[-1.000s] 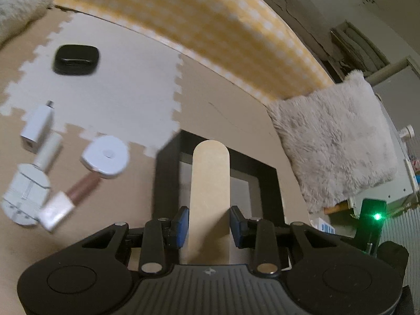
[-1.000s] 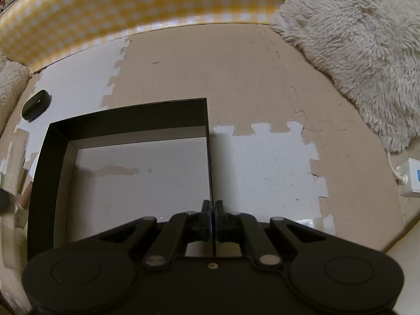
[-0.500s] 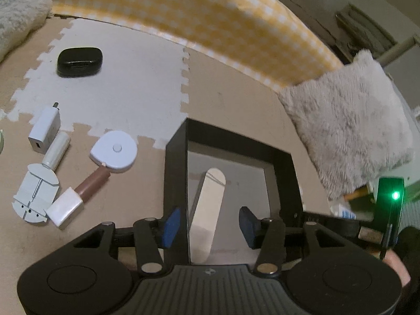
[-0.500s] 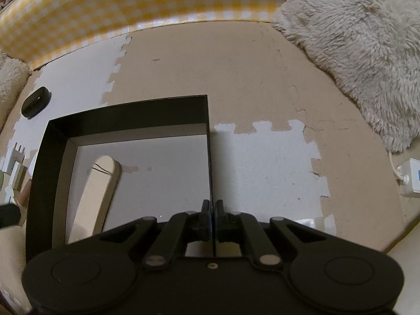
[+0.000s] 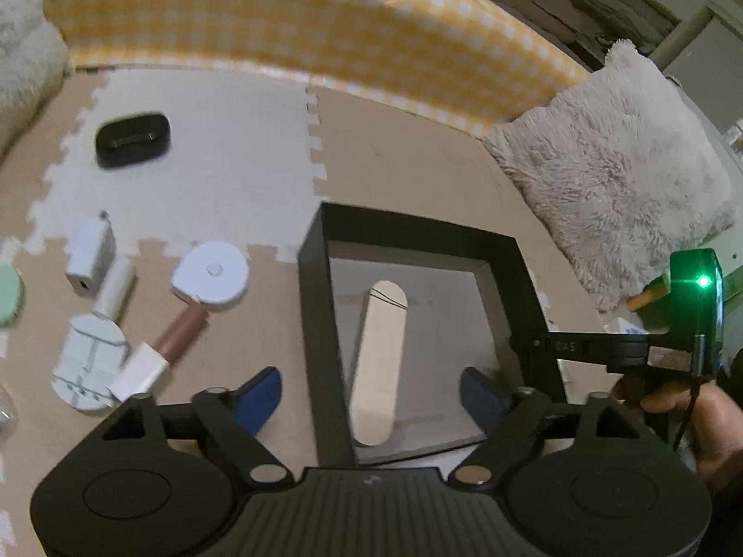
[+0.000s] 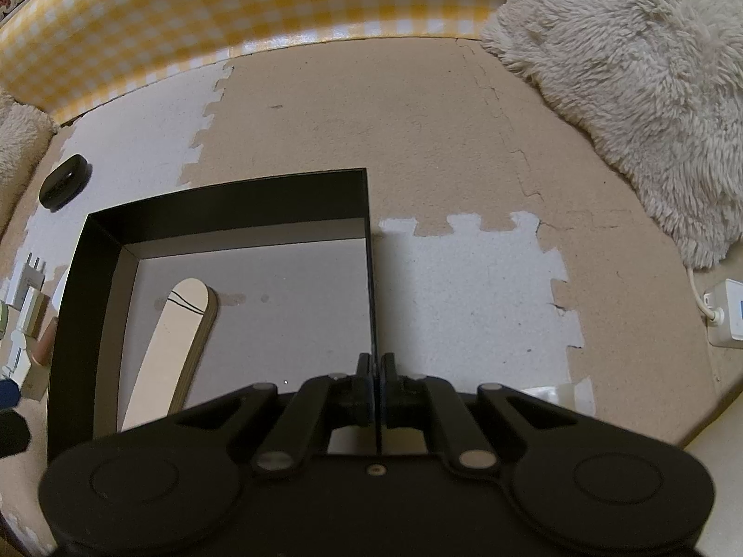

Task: Organize rigid objects
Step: 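Carry the stick into the black box and open the left gripper, then move the left tool down to the clear plastic parts case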

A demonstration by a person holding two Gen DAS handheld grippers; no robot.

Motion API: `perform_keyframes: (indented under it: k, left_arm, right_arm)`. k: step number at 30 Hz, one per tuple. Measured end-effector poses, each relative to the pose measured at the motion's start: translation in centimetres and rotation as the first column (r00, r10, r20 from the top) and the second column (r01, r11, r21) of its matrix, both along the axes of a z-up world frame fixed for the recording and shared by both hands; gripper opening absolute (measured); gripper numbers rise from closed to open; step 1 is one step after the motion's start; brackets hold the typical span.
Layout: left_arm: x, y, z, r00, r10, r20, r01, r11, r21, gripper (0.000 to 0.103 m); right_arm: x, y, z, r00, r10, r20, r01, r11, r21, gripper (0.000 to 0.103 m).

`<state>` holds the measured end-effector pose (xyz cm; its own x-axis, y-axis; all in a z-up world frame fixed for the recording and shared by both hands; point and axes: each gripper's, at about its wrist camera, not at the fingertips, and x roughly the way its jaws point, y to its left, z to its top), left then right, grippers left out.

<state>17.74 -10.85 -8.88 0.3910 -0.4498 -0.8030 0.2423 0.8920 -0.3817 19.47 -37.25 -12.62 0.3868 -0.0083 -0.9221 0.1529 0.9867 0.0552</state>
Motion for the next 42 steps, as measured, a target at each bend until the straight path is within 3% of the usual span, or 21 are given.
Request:
perform_keyframes:
  k: [2, 7, 12, 21, 30, 34, 42]
  left_arm:
    - [-0.1, 0.3, 0.4, 1.000, 0.003, 0.028, -0.003, 1.000, 0.022, 0.097]
    - [-0.1, 1.5, 1.4, 0.994, 0.009, 0.107, -0.019, 0.996, 0.092, 0.102]
    - [0.4, 3.6, 2.3, 0.986, 0.028, 0.164, -0.054, 0.986, 0.160, 0.103]
    - [2.2, 8.7, 3.7, 0.975, 0.000, 0.224, -0.050, 0.975, 0.217, 0.103]
    - [3.6, 16.5, 1.6, 0.984, -0.044, 0.172, 0.002, 0.971, 0.239, 0.103]
    - [3.7, 19.1, -0.8, 0.990, -0.097, 0.098, 0.070, 0.966, 0.249, 0.103]
    - [3.9, 19.5, -5.0, 0.974, -0.213, -0.080, 0.227, 0.904, 0.361, 0.103]
  right_arm:
    - [-0.1, 0.0, 0.1, 1.000, -0.006, 0.007, 0.005, 1.000, 0.005, 0.003]
    - [-0.2, -0.2, 0.2, 1.000, -0.016, 0.019, 0.015, 1.000, 0.013, 0.004]
    - [-0.3, -0.1, 0.2, 1.000, -0.017, 0.018, 0.017, 1.000, 0.009, 0.004]
    - [-0.1, 0.0, -0.1, 1.000, -0.007, -0.005, 0.007, 1.000, 0.000, 0.004]
    - [-0.1, -0.1, -0.2, 1.000, -0.007, -0.006, 0.007, 1.000, 0.002, 0.004]
    - [-0.1, -0.1, -0.2, 1.000, -0.006, -0.007, 0.006, 1.000, -0.001, 0.004]
    - [-0.1, -0.1, -0.2, 1.000, -0.006, -0.008, 0.006, 1.000, -0.001, 0.004]
